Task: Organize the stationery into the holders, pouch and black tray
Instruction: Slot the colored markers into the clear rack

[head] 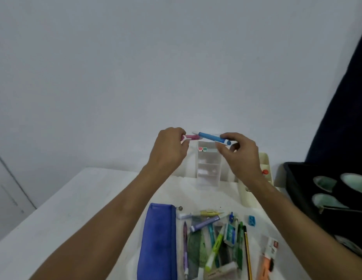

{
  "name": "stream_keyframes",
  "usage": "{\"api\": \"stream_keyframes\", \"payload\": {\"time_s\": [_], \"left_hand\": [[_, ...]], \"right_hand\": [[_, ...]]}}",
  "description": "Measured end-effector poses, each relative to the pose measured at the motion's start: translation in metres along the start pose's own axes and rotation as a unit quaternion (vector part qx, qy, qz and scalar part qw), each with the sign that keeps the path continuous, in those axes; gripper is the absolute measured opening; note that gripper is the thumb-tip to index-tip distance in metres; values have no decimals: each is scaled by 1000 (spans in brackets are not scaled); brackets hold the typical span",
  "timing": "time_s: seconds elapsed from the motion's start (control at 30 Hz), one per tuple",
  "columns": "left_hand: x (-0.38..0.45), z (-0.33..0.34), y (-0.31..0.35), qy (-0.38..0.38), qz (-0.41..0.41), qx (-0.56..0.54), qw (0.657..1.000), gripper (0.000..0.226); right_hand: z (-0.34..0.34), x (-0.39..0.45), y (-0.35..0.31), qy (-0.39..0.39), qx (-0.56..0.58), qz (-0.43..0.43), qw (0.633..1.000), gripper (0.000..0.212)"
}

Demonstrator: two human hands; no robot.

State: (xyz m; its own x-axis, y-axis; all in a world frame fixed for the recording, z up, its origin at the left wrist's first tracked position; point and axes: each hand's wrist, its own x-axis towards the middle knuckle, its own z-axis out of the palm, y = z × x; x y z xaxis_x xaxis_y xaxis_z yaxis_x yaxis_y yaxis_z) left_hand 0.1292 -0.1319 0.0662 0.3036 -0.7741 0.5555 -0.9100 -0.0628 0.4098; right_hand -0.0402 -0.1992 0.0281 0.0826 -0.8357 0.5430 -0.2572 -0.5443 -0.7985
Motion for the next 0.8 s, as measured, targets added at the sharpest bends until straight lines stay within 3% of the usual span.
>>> {"api": "stream_keyframes", "payload": {"time_s": [0.2,0.5,0.8], "left_hand": [[17,13,17,-47,57,28,997,19],[24,41,27,-133,63,46,988,18],[39,68,24,-168,47,38,984,15]], "right_hand": [[-20,17,3,22,-77,-51,996,22],[2,24,32,-58,-212,-64,973,27],[25,38,52,-123,-234,-47,963,21]]}}
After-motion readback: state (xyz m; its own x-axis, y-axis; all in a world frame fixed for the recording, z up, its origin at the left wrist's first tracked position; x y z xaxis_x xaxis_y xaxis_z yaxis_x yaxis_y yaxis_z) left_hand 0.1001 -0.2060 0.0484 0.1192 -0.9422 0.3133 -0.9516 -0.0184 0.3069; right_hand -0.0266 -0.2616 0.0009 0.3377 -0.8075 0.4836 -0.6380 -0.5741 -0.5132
